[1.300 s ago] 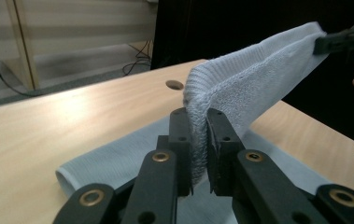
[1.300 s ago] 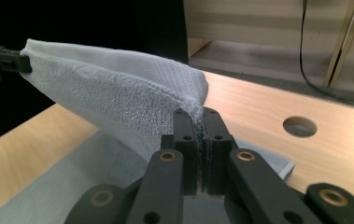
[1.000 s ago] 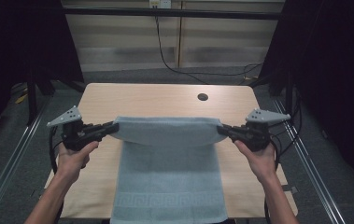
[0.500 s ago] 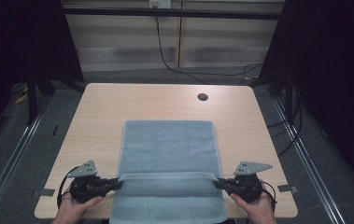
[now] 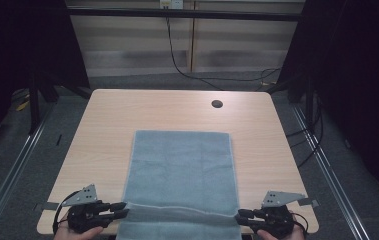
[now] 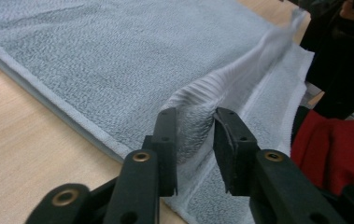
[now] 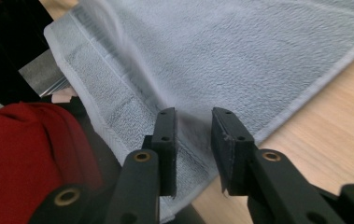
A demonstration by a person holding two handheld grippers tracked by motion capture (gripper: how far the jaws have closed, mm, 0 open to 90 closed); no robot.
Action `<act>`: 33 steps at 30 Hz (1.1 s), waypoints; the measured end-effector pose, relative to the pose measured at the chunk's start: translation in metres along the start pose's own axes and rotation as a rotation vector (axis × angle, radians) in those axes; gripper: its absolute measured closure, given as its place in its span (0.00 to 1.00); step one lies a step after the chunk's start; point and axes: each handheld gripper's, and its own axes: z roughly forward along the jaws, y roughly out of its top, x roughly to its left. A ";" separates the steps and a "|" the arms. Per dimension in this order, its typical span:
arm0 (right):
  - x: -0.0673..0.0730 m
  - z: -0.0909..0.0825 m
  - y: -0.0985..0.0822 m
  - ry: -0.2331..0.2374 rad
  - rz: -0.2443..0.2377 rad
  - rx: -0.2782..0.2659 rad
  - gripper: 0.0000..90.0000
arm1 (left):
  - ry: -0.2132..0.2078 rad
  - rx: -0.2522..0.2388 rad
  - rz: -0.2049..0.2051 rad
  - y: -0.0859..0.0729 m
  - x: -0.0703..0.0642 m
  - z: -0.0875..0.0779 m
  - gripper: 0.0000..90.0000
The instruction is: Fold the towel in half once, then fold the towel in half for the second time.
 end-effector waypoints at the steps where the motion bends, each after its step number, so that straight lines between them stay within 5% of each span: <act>1: -0.001 -0.003 0.000 0.000 0.005 -0.015 0.77 | -0.005 -0.009 -0.006 0.001 0.001 -0.001 0.75; 7: -0.013 0.000 0.006 -0.017 0.024 -0.064 0.75 | 0.012 -0.007 -0.019 0.013 0.015 0.008 0.69; 22: -0.057 0.062 0.059 -0.067 -0.039 -0.002 0.67 | 0.137 0.039 -0.080 0.056 0.085 0.067 0.67; 33: -0.104 0.114 0.093 -0.140 0.014 0.017 0.61 | 0.198 0.055 -0.093 0.067 0.112 0.091 0.64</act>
